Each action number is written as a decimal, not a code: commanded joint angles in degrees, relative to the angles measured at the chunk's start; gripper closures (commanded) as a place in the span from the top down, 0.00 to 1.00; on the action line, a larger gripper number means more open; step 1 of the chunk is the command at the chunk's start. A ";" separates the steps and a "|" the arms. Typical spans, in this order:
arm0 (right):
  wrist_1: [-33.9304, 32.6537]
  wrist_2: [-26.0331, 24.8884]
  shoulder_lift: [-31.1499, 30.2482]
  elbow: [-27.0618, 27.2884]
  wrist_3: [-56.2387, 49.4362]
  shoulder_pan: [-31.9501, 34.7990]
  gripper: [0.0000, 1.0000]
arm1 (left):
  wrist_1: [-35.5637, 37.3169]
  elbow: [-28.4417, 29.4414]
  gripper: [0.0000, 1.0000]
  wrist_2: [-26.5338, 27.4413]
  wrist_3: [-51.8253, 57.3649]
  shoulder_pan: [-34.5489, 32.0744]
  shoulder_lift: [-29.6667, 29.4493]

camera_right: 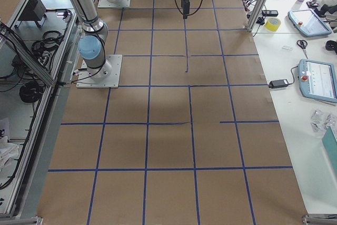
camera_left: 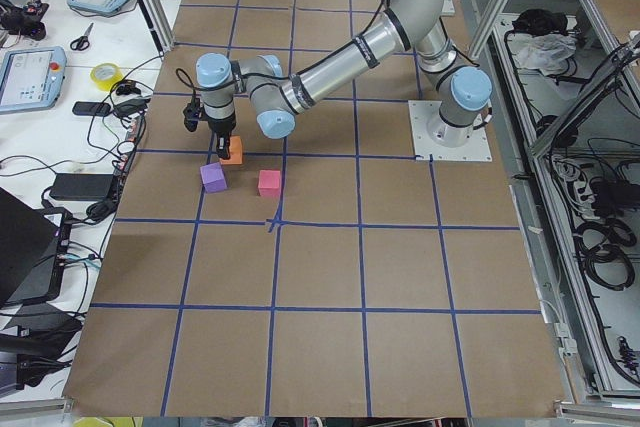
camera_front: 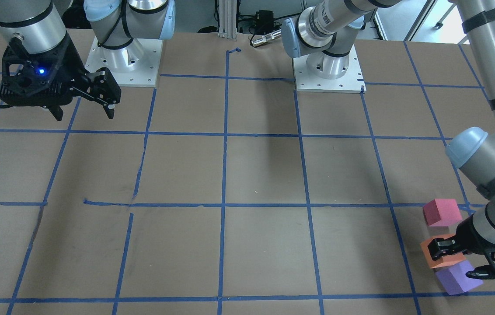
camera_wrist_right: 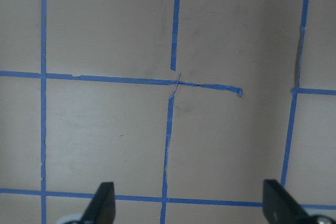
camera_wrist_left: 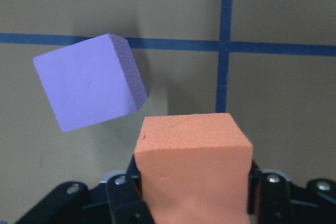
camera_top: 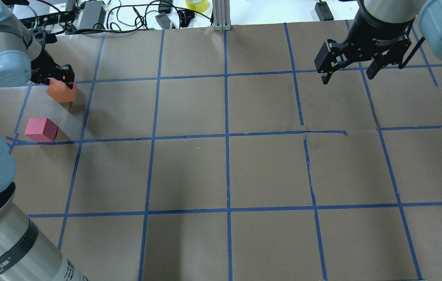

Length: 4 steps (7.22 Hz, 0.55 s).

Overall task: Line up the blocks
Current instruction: 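Carry the orange cube to between the pink and purple cubes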

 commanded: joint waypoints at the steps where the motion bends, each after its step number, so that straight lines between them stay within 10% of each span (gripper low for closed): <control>1: 0.00 0.14 0.43 0.00 0.36 0.00 1.00 | -0.59 -0.70 0.00 1.46 0.67 1.09 -0.95; 4: -0.09 0.32 1.49 0.00 0.45 0.00 1.00 | -1.39 -0.70 0.00 3.14 1.19 2.32 -1.75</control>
